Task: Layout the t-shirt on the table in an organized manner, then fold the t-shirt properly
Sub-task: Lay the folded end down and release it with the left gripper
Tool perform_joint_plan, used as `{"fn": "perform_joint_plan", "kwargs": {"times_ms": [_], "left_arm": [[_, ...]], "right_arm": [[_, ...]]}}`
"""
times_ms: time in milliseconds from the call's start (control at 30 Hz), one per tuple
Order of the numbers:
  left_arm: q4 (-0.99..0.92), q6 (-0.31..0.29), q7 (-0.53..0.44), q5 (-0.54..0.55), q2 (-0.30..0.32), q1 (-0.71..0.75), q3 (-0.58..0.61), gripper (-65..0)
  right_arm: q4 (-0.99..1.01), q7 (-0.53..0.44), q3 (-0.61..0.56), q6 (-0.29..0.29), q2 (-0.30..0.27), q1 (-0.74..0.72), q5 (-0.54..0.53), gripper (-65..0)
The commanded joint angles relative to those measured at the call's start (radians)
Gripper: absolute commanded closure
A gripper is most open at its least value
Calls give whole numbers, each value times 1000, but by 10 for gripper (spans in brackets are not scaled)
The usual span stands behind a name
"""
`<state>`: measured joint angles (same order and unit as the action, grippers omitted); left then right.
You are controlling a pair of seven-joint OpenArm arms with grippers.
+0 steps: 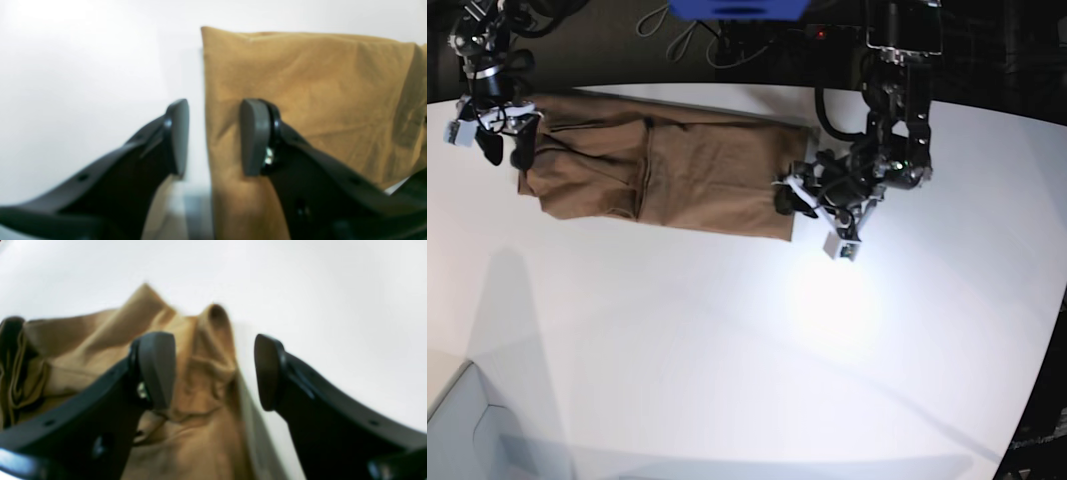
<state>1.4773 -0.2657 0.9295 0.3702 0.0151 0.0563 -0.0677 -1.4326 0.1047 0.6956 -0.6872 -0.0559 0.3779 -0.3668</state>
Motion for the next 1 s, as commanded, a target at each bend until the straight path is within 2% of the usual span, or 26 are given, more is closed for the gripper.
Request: {"fn": "perform_joint_plan", "kwargs": {"times_ms": [0, 167, 667, 767, 833, 967], "left_arm": [[-5, 15, 62, -46, 6, 20, 1, -256], [-5, 15, 62, -44, 6, 21, 1, -256], [-2, 13, 62, -40, 4, 21, 1, -256], [4, 13, 62, -38, 4, 23, 1, -256], [4, 13, 62, -38, 4, 23, 1, -256], [4, 13, 62, -38, 6, 24, 1, -256]], "right_arm": [[-18, -23, 3, -11, -9, 3, -16, -381], [-15, -21, 3, -11, -9, 2, -11, -410], [134, -21, -4, -11, -9, -18, -10, -407], [128, -23, -61, -11, -9, -10, -10, -406], [126, -23, -100, -11, -11, 0, -10, -390], [126, -30, -158, -11, -11, 10, -10, -295]]}}
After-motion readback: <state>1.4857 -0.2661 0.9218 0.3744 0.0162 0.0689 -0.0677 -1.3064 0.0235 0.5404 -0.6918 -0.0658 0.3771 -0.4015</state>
